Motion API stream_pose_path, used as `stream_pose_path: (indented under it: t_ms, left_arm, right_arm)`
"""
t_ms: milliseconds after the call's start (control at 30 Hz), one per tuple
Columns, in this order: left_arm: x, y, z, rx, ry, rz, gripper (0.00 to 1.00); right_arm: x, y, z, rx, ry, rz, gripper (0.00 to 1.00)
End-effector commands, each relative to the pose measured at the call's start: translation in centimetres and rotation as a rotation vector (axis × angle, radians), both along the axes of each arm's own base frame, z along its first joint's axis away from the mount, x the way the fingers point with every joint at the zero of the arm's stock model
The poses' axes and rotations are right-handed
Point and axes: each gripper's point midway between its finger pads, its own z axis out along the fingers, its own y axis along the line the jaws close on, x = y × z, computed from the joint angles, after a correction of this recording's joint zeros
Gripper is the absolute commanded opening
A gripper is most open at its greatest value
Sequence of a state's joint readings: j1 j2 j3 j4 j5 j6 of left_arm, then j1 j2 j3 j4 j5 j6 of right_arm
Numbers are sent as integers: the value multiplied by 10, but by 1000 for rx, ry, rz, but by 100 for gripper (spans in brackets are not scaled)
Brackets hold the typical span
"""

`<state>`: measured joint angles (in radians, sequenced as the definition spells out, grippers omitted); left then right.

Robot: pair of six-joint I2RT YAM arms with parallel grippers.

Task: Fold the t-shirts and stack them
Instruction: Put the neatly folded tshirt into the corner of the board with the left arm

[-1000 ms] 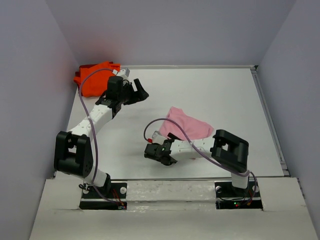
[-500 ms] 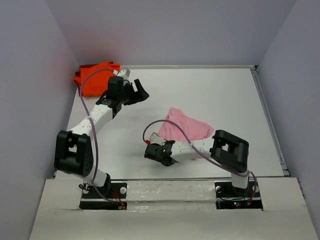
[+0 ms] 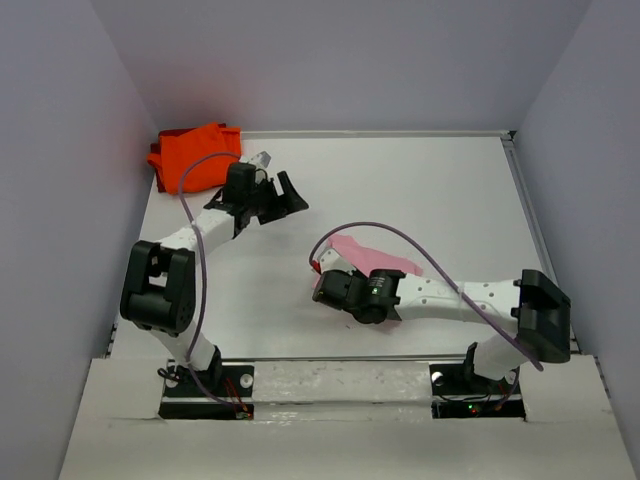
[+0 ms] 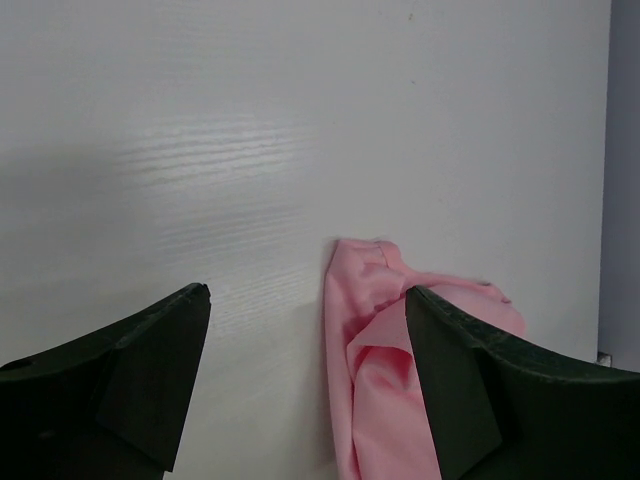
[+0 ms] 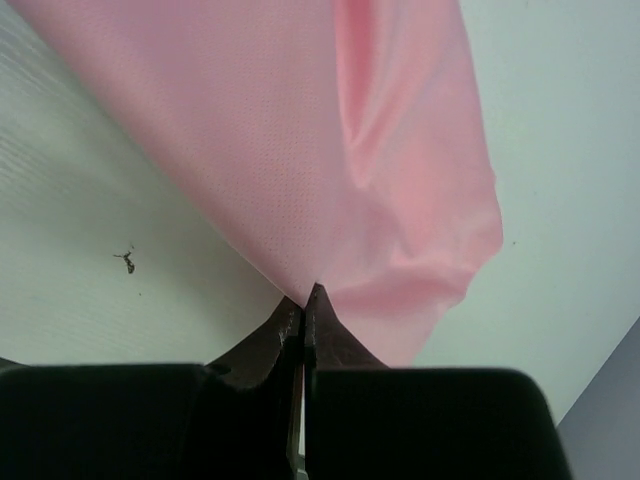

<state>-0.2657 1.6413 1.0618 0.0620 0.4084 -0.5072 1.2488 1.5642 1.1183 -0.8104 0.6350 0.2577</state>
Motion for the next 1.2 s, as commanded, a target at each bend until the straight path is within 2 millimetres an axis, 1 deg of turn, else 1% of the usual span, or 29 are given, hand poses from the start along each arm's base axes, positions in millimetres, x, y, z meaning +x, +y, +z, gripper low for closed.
stream_pose_path:
  t_ms: [0,33,67,100,133,167,200,233,267,300,367,433,500,533,567,600,633,700,833,900,933,967,1033,1067,1133,1167]
  left_arm:
    - [-32,-23,-8,-176,64,-65,89]
    - [-31,-26,-2,-207,22,-62,89]
    - [-36,-24,-8,-213,34,-50,89]
    - [-46,-21,-21,-226,53,-31,89]
    - [-50,-21,-19,-238,45,-26,90]
    - [-56,-20,-22,-245,54,-19,91]
    - [-69,-23,-31,-260,90,-18,91]
    - [-72,-25,-25,-278,75,-25,92]
    - [-78,-27,-27,-289,91,-22,92]
    - [-89,-27,-34,-298,120,-19,92]
    - [-96,-33,-25,-358,118,-12,93]
    - [-105,-38,-20,-403,111,-24,93]
    - [-116,-42,-19,-462,150,-20,93]
    - [-118,-47,-10,-506,147,-24,93]
    - [-121,-50,-10,-512,140,-41,93]
    - [-126,-51,-11,-537,170,-31,93]
    - [-127,-53,-6,-555,160,-37,93]
    - [-137,-57,-5,-590,186,-35,93]
    - [-147,-62,-4,-640,212,-37,93]
    - [-149,-62,-10,-643,224,-27,93]
    - [-148,-63,-9,-646,217,-33,93]
    - [-148,-63,-16,-639,235,-24,93]
    - [-147,-65,-16,-659,226,-32,93]
    - [-149,-68,-23,-657,254,-29,93]
    - [-151,-74,-22,-671,257,-50,93]
    - [-154,-77,-27,-664,274,-54,92]
  right_arm:
    - [-1,-13,14,9,6,-31,0]
    - [-1,-13,13,1,8,-32,0]
    - [-1,-14,12,-2,11,-31,0]
    - [-2,-14,12,-5,12,-31,0]
    - [-2,-14,10,-7,17,-29,0]
    - [-2,-14,10,-8,17,-28,0]
    - [-2,-15,10,-10,16,-29,0]
    - [-2,-15,10,-10,16,-29,0]
    - [-2,-15,9,-13,16,-24,0]
    - [-2,-16,9,-16,13,-25,0]
    - [-1,-15,9,-17,13,-21,0]
    - [-1,-14,9,-17,10,-23,0]
    - [-1,-15,9,-20,9,-21,0]
    - [-1,-16,9,-22,8,-19,0]
    - [-1,-16,9,-22,7,-19,0]
    - [0,-16,10,-23,4,-20,0]
    - [0,-16,11,-25,2,-20,0]
    - [1,-17,14,-25,-6,-24,0]
    - [1,-15,19,-11,-8,-23,0]
    - [1,-15,20,-6,-4,-23,0]
    - [1,-15,21,-5,-8,-23,0]
    - [0,-16,20,-9,-5,-23,0]
    - [1,-17,20,-11,-6,-26,0]
    - [0,-16,21,-9,-4,-25,0]
    - [1,-17,22,-8,-9,-27,0]
    - [1,-17,23,-10,-10,-26,0]
